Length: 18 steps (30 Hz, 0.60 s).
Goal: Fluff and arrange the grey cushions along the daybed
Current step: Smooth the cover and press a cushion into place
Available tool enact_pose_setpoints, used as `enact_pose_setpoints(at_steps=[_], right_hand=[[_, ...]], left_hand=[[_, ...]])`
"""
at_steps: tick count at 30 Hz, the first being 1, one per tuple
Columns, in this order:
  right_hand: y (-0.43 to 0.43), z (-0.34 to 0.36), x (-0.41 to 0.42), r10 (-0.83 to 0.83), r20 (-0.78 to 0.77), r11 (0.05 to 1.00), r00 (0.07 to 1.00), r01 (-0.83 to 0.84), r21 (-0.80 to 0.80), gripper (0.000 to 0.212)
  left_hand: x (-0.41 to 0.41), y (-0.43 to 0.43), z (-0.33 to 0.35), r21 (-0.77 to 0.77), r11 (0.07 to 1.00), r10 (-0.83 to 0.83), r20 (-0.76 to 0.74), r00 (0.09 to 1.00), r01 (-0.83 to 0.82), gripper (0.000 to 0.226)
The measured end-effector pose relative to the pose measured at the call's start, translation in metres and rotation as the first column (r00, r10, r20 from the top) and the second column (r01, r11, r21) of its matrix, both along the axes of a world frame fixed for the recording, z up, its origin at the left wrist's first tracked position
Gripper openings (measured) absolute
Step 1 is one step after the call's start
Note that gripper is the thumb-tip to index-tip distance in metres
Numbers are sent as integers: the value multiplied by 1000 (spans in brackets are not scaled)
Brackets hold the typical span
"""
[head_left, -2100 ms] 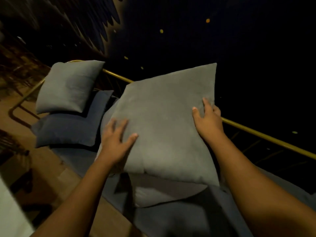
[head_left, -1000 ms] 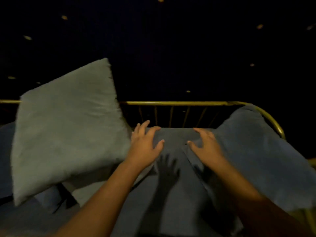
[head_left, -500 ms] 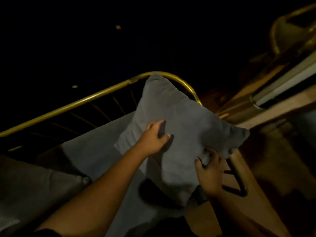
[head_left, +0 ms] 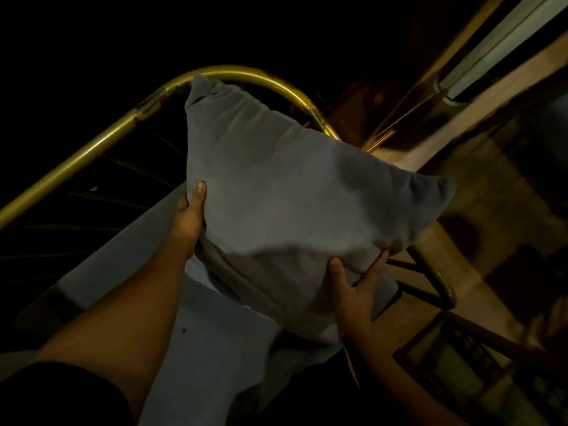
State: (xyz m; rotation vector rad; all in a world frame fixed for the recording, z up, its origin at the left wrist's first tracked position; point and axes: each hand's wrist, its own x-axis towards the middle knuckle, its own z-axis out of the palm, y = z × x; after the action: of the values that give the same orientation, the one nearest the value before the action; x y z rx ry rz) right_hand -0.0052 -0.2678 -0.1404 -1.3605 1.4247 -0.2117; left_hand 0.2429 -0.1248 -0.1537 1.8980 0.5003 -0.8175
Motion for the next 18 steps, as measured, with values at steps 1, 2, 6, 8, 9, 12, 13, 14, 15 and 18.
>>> enact_pose_setpoints(at_steps=[1,2,6,8,9,12,13,14,15,18], right_hand=[[1,1,0,3,3,1000,1000,-3,-9,97],[3,2,0,10,8,1000,1000,-10,-14,96],[8,15,4,66,93,994,994,-57,-94,90],[5,25,10,99,114,987,988,-83,-137,86],[1,30,14,122,120,982,985,-101,-162,85],[-14,41,25,256,104,950,961,-230,-213,81],[-17,44,28,289,54,942,956,-274,-196,82],[-18,46,30,315,-15,933,949,-312,-182,83],[-18,48,32,344,-78,920,936,-353,-173,85],[-17,48,36,488,-194,844,851,-517,-143,90]], left_hand=[[-3,1,1,-9,1000,3,-2,1000,-3,103],[-5,4,1,-5,1000,5,-2,1000,-5,97],[-15,17,20,-10,1000,-23,76,997,24,81],[-23,29,32,23,1000,-10,163,987,6,55],[-29,41,34,51,999,2,194,981,-12,49],[-55,79,38,158,987,3,224,975,-40,58],[-66,90,40,177,983,-4,233,973,-39,60],[-78,98,39,150,985,46,221,974,-81,56],[-92,104,41,108,986,101,199,975,-124,50],[-135,121,30,58,969,234,85,968,-239,44]])
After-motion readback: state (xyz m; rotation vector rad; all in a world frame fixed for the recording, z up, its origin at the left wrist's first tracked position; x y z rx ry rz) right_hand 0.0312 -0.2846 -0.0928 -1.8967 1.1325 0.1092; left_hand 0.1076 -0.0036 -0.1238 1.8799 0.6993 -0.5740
